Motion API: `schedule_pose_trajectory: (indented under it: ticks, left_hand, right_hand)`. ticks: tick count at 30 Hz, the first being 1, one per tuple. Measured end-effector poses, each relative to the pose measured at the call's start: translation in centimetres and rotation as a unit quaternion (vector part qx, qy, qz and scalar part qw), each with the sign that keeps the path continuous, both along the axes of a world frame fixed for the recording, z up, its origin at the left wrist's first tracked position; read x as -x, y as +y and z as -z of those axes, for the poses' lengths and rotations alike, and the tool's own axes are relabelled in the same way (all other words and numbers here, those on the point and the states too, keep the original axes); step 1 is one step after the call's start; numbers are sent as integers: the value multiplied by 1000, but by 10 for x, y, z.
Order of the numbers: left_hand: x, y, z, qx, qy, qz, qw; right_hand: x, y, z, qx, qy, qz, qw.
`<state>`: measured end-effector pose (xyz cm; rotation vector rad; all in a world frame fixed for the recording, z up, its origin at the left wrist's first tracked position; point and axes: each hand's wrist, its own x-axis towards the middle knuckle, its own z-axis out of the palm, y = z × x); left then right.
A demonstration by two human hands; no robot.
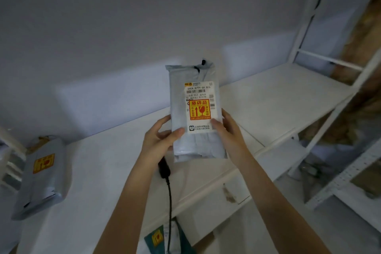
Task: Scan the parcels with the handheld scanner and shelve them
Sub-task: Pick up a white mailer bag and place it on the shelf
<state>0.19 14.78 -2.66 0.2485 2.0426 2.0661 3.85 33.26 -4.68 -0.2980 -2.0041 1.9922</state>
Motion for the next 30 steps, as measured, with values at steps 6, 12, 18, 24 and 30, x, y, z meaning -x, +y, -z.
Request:
schedule_pose_trajectory:
  ticks: [6,12,18,24,30]
  left_hand:
    - [-35,115,-27,-11,34,55,998]
    - [-72,239,-57,-25,70,109,991]
    - [-99,340,-77,-31,98,172,980]
    - [-109,422,-104,-41,124,219,967]
    - [-99,489,-142,-65,177,255,948]
  right_hand:
    - [-57,107,-35,-11,43,63,997]
    - [-116,220,-70,-51,88,117,988]
    - [-169,306,-99,-71,99,190,974]
    - [-197,375,-130,-73,92,253,960]
    - [-202,433,-162,-99,93,284,949]
